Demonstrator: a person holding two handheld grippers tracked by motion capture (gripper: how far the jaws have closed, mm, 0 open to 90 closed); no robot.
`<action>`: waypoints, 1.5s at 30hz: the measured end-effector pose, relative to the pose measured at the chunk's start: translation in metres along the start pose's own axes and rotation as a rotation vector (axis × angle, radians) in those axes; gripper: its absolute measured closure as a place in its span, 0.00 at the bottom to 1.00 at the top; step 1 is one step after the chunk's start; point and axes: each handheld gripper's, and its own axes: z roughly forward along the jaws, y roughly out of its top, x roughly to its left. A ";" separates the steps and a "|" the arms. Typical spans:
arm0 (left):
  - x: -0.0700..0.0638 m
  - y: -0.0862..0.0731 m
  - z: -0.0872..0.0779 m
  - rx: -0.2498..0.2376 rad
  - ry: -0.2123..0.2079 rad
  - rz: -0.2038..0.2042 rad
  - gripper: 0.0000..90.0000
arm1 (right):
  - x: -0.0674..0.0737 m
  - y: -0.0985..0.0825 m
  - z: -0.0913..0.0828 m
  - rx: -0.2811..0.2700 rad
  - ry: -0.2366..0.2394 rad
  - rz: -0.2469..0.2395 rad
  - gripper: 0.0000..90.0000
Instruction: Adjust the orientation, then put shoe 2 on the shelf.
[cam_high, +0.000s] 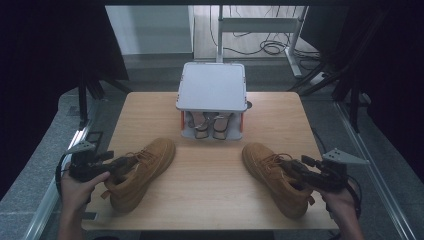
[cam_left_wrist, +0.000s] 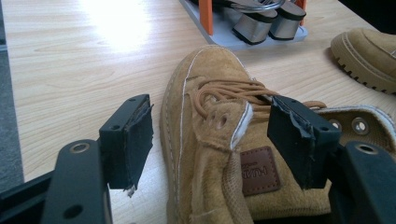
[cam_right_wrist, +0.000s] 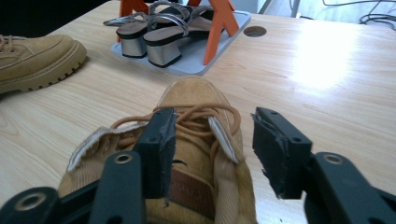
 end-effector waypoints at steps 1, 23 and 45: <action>0.001 0.000 -0.001 -0.002 0.000 0.001 0.35 | 0.000 0.001 0.001 0.002 0.001 -0.002 0.52; -0.006 0.001 -0.011 0.052 0.030 0.051 0.35 | -0.004 0.009 -0.004 0.086 -0.018 -0.037 0.45; 0.001 0.008 0.006 0.216 0.018 0.060 0.54 | 0.000 0.012 0.005 0.184 0.002 -0.087 0.47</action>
